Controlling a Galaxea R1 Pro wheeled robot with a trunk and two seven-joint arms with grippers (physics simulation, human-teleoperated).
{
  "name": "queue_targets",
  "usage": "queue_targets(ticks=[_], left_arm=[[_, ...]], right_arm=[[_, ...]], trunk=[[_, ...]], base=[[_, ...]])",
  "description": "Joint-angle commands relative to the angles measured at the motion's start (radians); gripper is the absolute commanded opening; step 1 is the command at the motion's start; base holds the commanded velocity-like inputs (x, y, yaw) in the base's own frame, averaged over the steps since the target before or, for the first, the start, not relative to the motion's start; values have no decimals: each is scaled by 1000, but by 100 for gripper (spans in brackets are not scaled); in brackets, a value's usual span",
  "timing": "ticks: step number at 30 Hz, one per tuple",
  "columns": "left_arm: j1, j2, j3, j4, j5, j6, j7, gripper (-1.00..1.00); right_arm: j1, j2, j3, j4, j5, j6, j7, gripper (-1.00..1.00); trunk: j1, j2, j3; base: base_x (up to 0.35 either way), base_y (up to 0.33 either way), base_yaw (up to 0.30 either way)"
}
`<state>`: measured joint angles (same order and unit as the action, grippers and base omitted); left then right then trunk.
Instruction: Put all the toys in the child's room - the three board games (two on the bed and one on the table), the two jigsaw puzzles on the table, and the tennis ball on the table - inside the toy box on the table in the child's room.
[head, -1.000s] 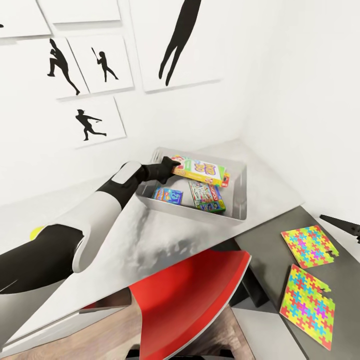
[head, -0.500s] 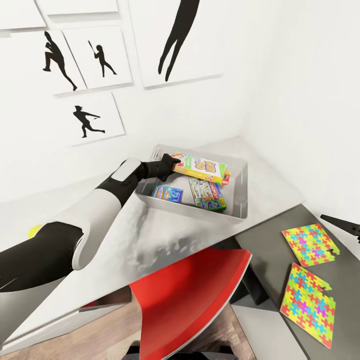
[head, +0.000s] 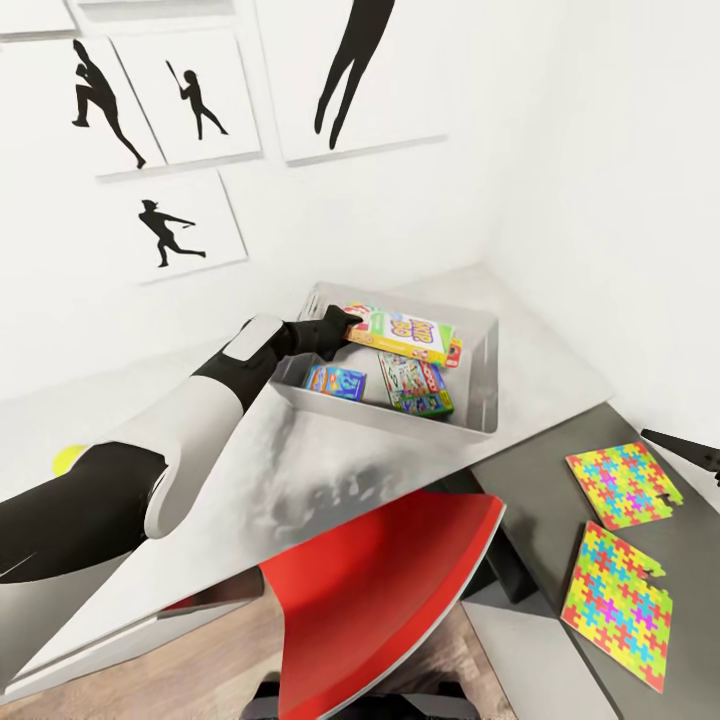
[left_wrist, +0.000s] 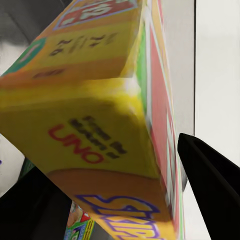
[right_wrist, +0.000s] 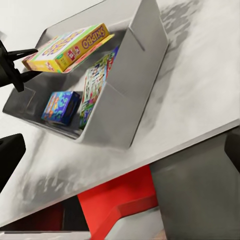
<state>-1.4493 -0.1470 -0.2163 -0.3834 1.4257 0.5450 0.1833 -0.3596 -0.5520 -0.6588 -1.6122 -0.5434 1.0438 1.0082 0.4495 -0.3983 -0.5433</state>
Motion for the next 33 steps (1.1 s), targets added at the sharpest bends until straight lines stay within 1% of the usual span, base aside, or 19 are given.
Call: queue_targets(ticks=[1, 17, 23, 33], left_arm=[[-1, 0, -5, -2, 12, 0, 9, -100], [-1, 2, -6, -2, 12, 0, 8, -100], [-1, 2, -6, -2, 12, 0, 8, -100], [-1, 4, -6, -2, 11, 0, 8, -100]], right_arm=[[-1, 0, -1, 0, 3, 3, 6, 100], [-1, 0, -1, 0, 3, 3, 6, 100], [0, 0, -1, 0, 3, 3, 7, 100], [1, 0, -2, 0, 3, 3, 33, 100]], trunk=[[0, -2, -3], [0, -2, -28], [0, -2, -31], [0, -2, -33]], base=[[0, 0, 0], [0, 0, 0], [0, 0, 0], [0, 0, 0]])
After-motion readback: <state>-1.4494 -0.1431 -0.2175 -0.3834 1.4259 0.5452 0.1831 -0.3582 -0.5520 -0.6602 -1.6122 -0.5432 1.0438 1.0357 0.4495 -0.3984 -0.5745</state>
